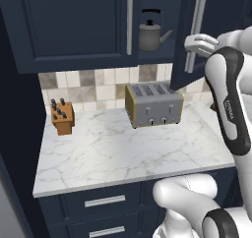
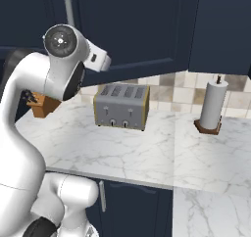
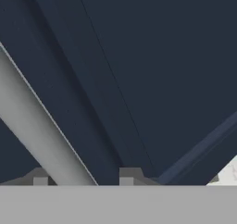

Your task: Open the cabinet, pick the kettle from the cabinet, and place it in the sink.

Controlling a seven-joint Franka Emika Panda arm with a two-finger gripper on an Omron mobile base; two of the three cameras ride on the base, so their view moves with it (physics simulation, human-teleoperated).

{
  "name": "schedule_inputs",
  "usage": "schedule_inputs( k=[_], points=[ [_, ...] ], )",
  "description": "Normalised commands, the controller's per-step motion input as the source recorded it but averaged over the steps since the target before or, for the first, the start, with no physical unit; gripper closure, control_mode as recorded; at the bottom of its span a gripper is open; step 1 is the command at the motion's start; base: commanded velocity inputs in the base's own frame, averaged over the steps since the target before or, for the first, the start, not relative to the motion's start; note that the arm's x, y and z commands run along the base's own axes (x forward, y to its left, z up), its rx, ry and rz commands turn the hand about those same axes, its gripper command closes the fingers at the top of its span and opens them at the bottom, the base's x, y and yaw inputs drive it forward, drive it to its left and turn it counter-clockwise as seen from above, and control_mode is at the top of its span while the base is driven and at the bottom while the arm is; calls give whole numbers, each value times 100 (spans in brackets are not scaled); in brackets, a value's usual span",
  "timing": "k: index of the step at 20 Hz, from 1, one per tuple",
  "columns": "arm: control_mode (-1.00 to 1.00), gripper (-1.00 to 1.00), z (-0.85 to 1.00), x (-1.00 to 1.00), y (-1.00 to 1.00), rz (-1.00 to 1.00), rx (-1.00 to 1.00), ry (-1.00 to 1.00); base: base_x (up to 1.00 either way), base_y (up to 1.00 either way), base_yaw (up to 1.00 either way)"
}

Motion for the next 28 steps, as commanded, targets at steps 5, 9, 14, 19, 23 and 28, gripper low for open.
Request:
schedule_inputs(
  k=[5,9,14,19,23,28],
  points=[
    [-100,100,0,-45,-78,3,17,0,0,0,0],
    [-100,-100,0,-24,-39,3,13,0,0,0,0],
    [-100,-100,0,-4,-16,5,11,0,0,0,0],
    [-100,-100,0,0,-1,9,4,0,0,0,0],
    [-100,-100,0,-10,0,12,0,-1,0,0,0],
    [-100,-100,13,-20,0,16,0,-5,0,0,0]
  ],
)
